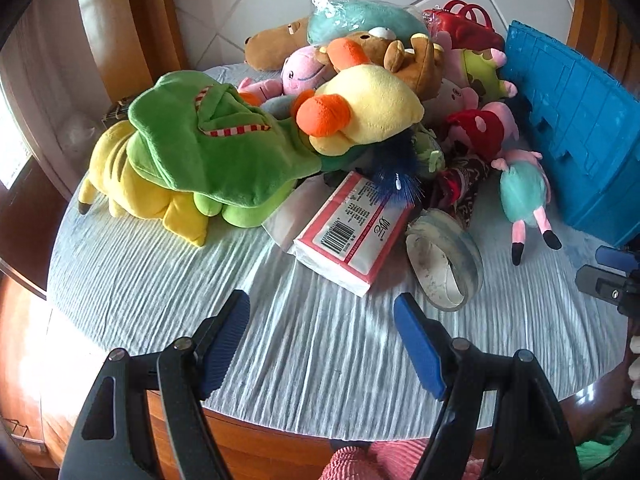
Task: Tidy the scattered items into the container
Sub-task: 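Reach the left tool to the red-white tissue pack while the right tool reaches the tape roll, then grasp the tissue pack with the left tool while the right tool grasps the clear tape roll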
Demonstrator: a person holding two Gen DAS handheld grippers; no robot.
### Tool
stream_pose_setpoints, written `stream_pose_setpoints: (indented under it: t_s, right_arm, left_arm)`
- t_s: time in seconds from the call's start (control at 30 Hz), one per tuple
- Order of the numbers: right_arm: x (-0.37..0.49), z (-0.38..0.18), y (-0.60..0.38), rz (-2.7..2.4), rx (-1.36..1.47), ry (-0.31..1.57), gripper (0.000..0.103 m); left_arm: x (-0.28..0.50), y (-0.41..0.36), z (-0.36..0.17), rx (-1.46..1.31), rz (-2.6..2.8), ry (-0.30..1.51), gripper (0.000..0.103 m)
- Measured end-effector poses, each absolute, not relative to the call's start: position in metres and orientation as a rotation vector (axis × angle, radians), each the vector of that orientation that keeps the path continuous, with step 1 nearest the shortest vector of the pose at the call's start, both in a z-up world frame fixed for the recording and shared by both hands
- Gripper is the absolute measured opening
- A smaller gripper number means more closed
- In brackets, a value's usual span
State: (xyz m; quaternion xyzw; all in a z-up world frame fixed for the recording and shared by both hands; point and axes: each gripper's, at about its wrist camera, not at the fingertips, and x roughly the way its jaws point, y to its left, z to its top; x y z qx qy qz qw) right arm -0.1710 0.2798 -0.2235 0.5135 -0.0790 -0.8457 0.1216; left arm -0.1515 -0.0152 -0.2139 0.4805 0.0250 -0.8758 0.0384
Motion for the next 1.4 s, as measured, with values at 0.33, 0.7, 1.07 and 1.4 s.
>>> stream_pose_setpoints:
  t_s: [0.33, 0.7, 1.07, 1.4]
  right_arm:
    - [-0.213, -0.266, 0.219, -2.331, 1.532, -0.044, 0.103]
    - [-0.253, -0.305, 0.197, -2.277, 1.644, 0.017, 0.103]
    - [-0.256, -0.327, 0.215, -2.287, 1.770, -0.093, 0.102]
    - [-0.263, -0.328, 0.212, -2.283, 1.775, -0.082, 0.103]
  left_arm:
    - [-0.173, -0.025, -0.243, 1.549, -2.589, 0.089, 0.074]
    - [-0.206, -0.024, -0.268, 1.681, -2.615, 0.058, 0.074]
    - [-0.256, -0.010, -0.295, 1.798, -2.667, -0.100, 0.083]
    - [-0.270, -0.010, -0.306, 1.801, -2.658, -0.229, 0.098]
